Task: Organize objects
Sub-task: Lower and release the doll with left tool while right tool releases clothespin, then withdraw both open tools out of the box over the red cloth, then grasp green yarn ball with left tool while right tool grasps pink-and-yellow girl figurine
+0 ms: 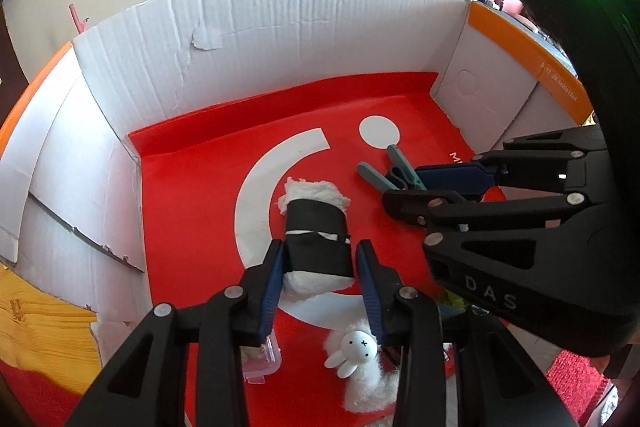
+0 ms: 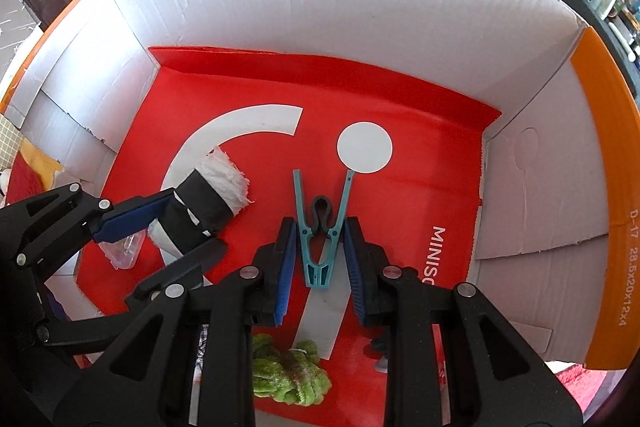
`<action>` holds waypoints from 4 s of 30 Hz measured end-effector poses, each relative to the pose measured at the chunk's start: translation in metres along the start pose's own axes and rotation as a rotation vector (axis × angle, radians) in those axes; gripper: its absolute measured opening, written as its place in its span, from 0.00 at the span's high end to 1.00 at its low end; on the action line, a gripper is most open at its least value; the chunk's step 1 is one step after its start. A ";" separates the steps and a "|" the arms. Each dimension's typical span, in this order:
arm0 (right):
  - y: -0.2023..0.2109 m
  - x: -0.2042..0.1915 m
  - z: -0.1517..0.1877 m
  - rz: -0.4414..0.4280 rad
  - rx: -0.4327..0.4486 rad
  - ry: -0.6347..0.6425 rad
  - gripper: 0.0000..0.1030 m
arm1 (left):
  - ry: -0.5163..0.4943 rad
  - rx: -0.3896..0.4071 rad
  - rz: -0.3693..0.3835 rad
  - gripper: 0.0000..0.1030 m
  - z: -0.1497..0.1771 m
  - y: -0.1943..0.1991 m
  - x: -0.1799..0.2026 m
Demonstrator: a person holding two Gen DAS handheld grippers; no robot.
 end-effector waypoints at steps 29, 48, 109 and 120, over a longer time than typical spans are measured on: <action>0.064 -0.001 0.019 -0.008 0.081 -0.005 0.77 | 0.008 0.089 0.021 0.63 0.011 0.061 0.001; 0.190 -0.036 0.088 0.005 0.409 0.083 0.37 | 0.019 0.405 0.001 0.35 0.069 0.201 0.010; 0.096 -0.065 0.215 0.085 0.454 -0.059 0.17 | 0.189 0.305 -0.157 0.00 0.189 0.129 0.003; 0.062 -0.072 0.192 0.077 0.275 -0.049 0.17 | 0.193 0.287 -0.155 0.00 0.185 0.128 -0.010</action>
Point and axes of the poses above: each gripper's, at about its wrist camera, not at the fingertips, and y roughly against the way its jaws point, x to its right, z to its underside, the point moved 5 cm from there along -y, roughly the way its jaws point, and after that the axes turned 1 degree about -y, right-handed, at the moved point
